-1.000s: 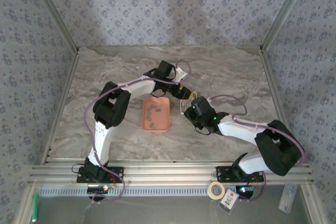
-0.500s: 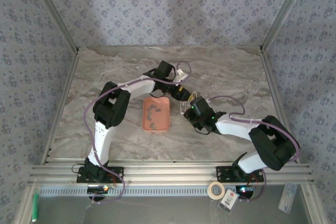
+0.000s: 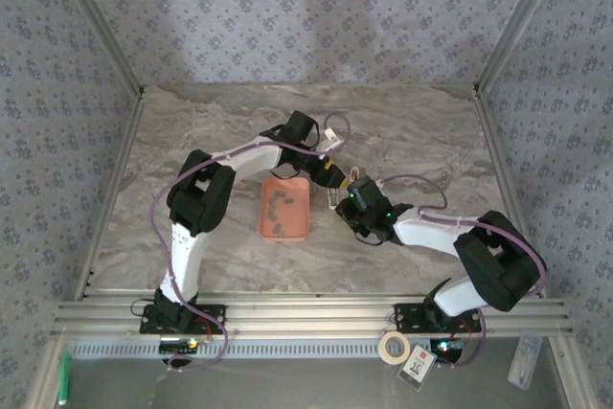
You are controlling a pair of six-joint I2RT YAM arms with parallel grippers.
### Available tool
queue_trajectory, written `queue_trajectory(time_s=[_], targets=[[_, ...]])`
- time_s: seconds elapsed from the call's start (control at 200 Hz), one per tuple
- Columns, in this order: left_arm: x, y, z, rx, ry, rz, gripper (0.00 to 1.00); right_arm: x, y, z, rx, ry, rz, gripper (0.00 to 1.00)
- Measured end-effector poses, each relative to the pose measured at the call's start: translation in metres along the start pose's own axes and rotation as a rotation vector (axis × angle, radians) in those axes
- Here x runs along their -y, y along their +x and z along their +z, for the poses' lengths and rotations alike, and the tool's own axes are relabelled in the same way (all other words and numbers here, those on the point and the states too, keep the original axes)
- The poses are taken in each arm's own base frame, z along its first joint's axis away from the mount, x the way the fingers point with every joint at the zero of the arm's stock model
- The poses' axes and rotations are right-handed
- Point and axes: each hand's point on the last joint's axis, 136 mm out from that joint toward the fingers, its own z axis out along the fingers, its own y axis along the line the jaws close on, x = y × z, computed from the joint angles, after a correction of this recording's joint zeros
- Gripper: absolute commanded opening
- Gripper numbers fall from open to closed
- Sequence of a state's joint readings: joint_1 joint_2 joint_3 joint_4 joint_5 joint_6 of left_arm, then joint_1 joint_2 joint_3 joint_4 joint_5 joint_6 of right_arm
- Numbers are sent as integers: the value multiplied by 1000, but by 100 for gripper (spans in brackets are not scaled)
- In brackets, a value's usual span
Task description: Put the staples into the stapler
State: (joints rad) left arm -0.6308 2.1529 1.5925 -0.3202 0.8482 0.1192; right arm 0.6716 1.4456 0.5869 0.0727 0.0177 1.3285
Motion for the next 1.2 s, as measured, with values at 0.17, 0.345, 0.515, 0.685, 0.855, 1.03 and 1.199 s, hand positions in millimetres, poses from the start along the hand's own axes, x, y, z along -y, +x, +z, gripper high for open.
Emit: queue_trajectory(time_s=[0.17, 0.345, 0.515, 0.685, 0.855, 1.03, 1.199], targets=[[6, -6, -5, 11, 2, 29, 61, -1, -1, -2, 4, -5, 0, 27], [11, -2, -2, 2, 13, 37, 61, -9, -4, -9, 21, -32, 0, 28], [18, 5, 3, -21, 31, 37, 61, -11, -7, -16, 32, -42, 1, 28], [24, 10, 5, -37, 43, 36, 61, -10, -8, -24, 42, -48, -3, 29], [30, 8, -1, -36, 27, 27, 64, -11, -11, -32, 44, -50, -24, 31], [33, 3, -23, 3, -91, -28, 69, -20, -14, -40, 17, -34, -80, 35], [36, 0, -59, 102, -211, -82, 74, -54, -20, -41, -19, -66, -136, 39]])
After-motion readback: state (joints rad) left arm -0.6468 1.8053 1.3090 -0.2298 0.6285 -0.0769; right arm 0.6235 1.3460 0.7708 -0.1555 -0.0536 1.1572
